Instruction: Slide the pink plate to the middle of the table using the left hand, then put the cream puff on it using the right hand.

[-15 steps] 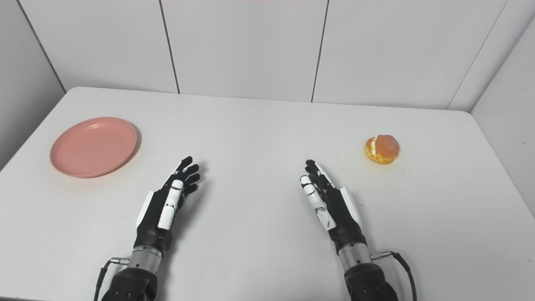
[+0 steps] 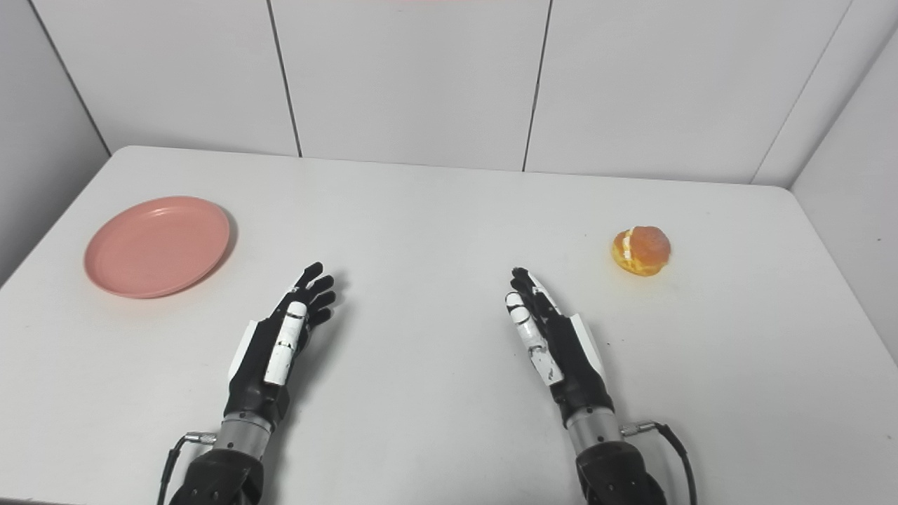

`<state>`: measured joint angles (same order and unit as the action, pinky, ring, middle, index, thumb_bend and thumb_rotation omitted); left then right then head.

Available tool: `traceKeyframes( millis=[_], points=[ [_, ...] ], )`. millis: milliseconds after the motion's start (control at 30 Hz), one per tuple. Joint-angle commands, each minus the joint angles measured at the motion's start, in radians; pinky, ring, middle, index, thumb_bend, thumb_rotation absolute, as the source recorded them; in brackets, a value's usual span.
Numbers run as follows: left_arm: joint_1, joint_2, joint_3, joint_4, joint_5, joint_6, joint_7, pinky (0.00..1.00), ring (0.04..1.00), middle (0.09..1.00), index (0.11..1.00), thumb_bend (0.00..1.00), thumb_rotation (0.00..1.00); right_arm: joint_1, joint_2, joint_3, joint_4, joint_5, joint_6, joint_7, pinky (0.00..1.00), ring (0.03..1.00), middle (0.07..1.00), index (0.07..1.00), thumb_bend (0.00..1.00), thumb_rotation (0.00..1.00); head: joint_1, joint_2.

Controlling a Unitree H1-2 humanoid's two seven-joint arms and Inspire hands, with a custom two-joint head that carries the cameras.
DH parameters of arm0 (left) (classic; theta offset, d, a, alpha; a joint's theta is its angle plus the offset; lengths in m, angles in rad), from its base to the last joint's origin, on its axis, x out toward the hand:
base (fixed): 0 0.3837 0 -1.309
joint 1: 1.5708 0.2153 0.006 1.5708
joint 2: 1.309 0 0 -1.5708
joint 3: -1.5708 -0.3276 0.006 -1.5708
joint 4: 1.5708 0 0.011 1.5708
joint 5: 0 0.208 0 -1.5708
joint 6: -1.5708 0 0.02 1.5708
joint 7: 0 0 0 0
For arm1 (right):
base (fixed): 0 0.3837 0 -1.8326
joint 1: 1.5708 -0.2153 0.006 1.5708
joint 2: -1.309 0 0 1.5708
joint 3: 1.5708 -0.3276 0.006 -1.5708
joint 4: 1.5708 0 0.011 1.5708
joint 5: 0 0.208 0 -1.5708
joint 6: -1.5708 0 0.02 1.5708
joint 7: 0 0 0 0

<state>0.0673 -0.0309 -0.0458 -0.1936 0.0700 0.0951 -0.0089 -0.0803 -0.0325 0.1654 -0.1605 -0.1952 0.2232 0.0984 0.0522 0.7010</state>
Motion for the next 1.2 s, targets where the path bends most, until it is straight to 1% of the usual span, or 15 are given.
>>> traceKeyframes(
  millis=[0, 233, 400, 500, 533, 567, 600, 700, 767, 800, 833, 867, 900, 1000, 1167],
  points=[
    [-0.001, 0.014, -0.002, -0.017, 0.002, -0.03, -0.004, 0.89, 0.887, 0.899, 0.89, 0.48, 1.0, -0.024, 0.006, -0.003, -0.023, 0.0, -0.018, -0.009, 0.86, 0.911, 0.915, 0.916, 0.23, 1.0, 0.001, 0.001],
    [0.0, 0.016, -0.004, -0.015, 0.008, -0.037, -0.003, 0.88, 0.886, 0.898, 0.89, 0.48, 1.0, -0.023, 0.007, -0.004, -0.02, 0.002, -0.022, -0.011, 0.86, 0.911, 0.916, 0.918, 0.23, 1.0, 0.002, 0.0],
    [0.003, 0.014, -0.005, -0.008, 0.0, -0.042, -0.007, 0.89, 0.888, 0.9, 0.889, 0.48, 1.0, -0.02, 0.003, -0.004, -0.016, 0.002, -0.026, -0.009, 0.87, 0.913, 0.917, 0.918, 0.24, 1.0, 0.019, -0.02],
    [0.005, 0.011, -0.012, 0.004, 0.007, -0.054, -0.005, 0.89, 0.888, 0.9, 0.888, 0.48, 1.0, -0.017, -0.004, -0.004, -0.004, 0.006, -0.044, -0.006, 0.88, 0.917, 0.92, 0.919, 0.25, 1.0, 0.056, -0.046],
    [0.006, 0.008, -0.017, 0.009, 0.02, -0.056, 0.001, 0.89, 0.887, 0.9, 0.888, 0.48, 1.0, -0.016, -0.01, -0.007, 0.005, 0.011, -0.061, -0.005, 0.88, 0.918, 0.922, 0.921, 0.25, 1.0, 0.09, -0.068],
    [0.006, 0.005, -0.021, 0.013, 0.029, -0.057, 0.005, 0.89, 0.883, 0.896, 0.887, 0.48, 1.0, -0.014, -0.014, -0.008, 0.011, 0.014, -0.073, -0.004, 0.88, 0.918, 0.923, 0.921, 0.25, 1.0, 0.09, -0.068],
    [0.007, 0.0, -0.026, 0.02, 0.039, -0.062, 0.011, 0.88, 0.881, 0.895, 0.886, 0.48, 1.0, -0.013, -0.021, -0.011, 0.021, 0.024, -0.092, -0.001, 0.88, 0.918, 0.924, 0.921, 0.24, 1.0, 0.126, -0.094],
    [0.008, -0.016, -0.041, 0.046, 0.064, -0.087, 0.027, 0.87, 0.874, 0.889, 0.879, 0.49, 1.0, -0.011, -0.036, -0.021, 0.05, 0.05, -0.143, 0.005, 0.89, 0.921, 0.927, 0.922, 0.23, 1.0, 0.182, -0.132],
    [0.008, -0.03, -0.053, 0.06, 0.084, -0.095, 0.044, 0.86, 0.871, 0.886, 0.875, 0.48, 1.0, -0.006, -0.039, -0.03, 0.054, 0.068, -0.152, 0.007, 0.89, 0.922, 0.927, 0.921, 0.22, 1.0, 0.237, -0.169],
    [0.009, -0.037, -0.058, 0.063, 0.095, -0.095, 0.052, 0.85, 0.865, 0.88, 0.869, 0.48, 1.0, -0.002, -0.04, -0.033, 0.051, 0.077, -0.152, 0.008, 0.9, 0.926, 0.93, 0.926, 0.21, 1.0, 0.237, -0.169],
    [0.009, -0.046, -0.066, 0.066, 0.109, -0.091, 0.064, 0.85, 0.861, 0.876, 0.865, 0.48, 1.0, 0.0, -0.042, -0.038, 0.054, 0.091, -0.156, 0.011, 0.9, 0.928, 0.932, 0.928, 0.21, 1.0, 0.27, -0.19],
    [0.009, -0.052, -0.07, 0.068, 0.118, -0.087, 0.072, 0.84, 0.858, 0.873, 0.861, 0.48, 1.0, 0.001, -0.043, -0.041, 0.056, 0.1, -0.159, 0.014, 0.91, 0.934, 0.937, 0.932, 0.2, 1.0, 0.27, -0.19],
    [0.007, -0.056, -0.076, 0.075, 0.126, -0.088, 0.079, 0.84, 0.856, 0.871, 0.859, 0.48, 1.0, 0.001, -0.045, -0.045, 0.061, 0.11, -0.162, 0.018, 0.92, 0.938, 0.94, 0.934, 0.19, 1.0, 0.298, -0.207],
    [0.003, -0.071, -0.09, 0.09, 0.152, -0.089, 0.097, 0.84, 0.86, 0.872, 0.863, 0.48, 1.0, 0.002, -0.054, -0.055, 0.074, 0.13, -0.185, 0.028, 0.95, 0.952, 0.951, 0.946, 0.14, 1.0, 0.336, -0.226],
    [-0.002, -0.088, -0.105, 0.105, 0.171, -0.085, 0.115, 0.84, 0.867, 0.878, 0.87, 0.48, 1.0, 0.0, -0.061, -0.06, 0.081, 0.139, -0.198, 0.03, 0.96, 0.955, 0.955, 0.953, 0.1, 1.0, 0.371, -0.239]
  ],
)
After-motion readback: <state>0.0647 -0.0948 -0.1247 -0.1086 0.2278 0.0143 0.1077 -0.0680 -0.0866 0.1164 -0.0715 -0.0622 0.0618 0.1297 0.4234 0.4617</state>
